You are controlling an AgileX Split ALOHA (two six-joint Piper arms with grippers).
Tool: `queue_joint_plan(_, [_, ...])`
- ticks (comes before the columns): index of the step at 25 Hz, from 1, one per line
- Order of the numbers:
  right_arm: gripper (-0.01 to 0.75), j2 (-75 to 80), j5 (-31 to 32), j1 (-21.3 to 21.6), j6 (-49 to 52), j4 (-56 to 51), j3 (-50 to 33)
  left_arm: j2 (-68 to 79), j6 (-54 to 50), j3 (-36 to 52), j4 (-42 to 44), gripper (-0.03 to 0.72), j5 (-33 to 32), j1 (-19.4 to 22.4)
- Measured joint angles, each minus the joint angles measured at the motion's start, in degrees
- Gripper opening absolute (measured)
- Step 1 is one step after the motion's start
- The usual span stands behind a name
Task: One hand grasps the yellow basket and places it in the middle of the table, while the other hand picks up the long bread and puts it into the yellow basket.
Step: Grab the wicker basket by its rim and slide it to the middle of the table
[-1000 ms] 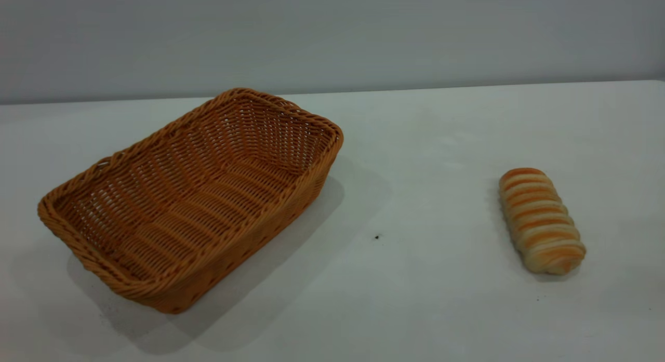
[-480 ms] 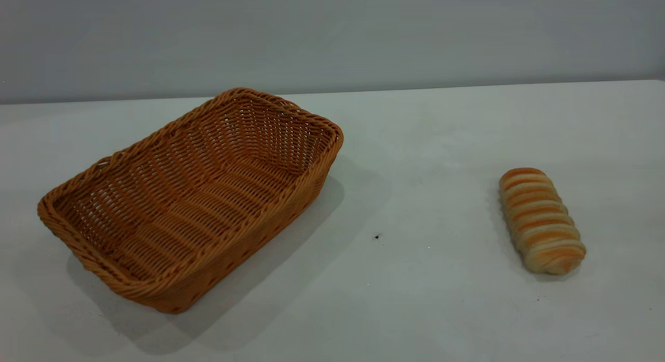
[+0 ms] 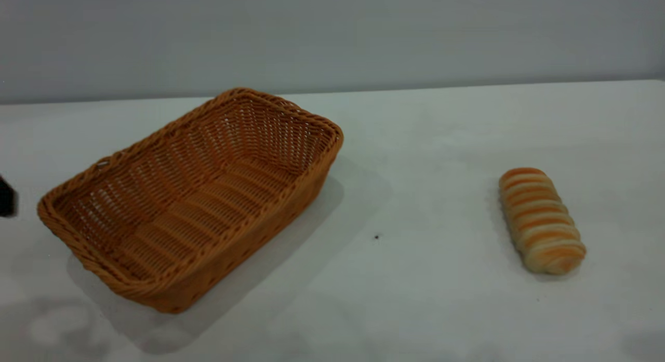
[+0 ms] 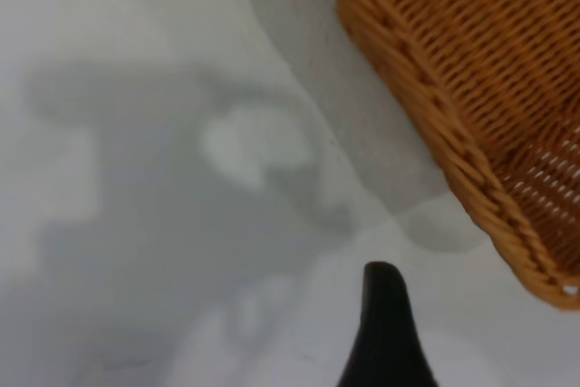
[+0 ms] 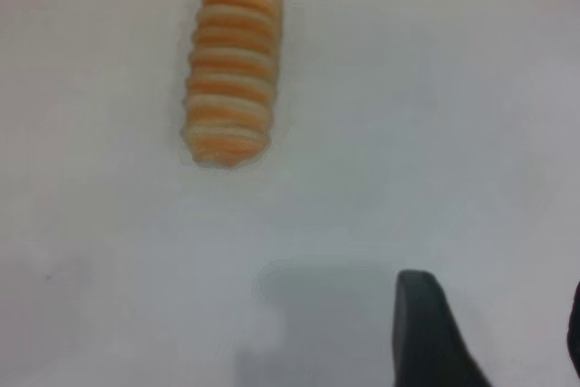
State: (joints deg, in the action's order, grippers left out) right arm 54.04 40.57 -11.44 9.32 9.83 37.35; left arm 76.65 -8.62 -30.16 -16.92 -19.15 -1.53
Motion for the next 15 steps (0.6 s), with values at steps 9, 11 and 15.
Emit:
queue_joint_plan(9, [0.413, 2.1, -1.2, 0.0, 0.0, -1.4, 0.0, 15.4, -0.9, -10.5, -2.9, 0.584, -0.4, 0.0])
queue_joint_plan(11, [0.413, 2.2, -1.2, 0.0, 0.0, -1.5, 0.0, 18.4, -1.3, -12.8, -3.6, 0.584, -1.5, 0.0])
queue_joint_plan(15, [0.413, 2.4, -1.2, 0.0, 0.0, -1.6, 0.0, 22.6, -1.6, -16.2, -4.3, 0.584, -4.8, 0.0])
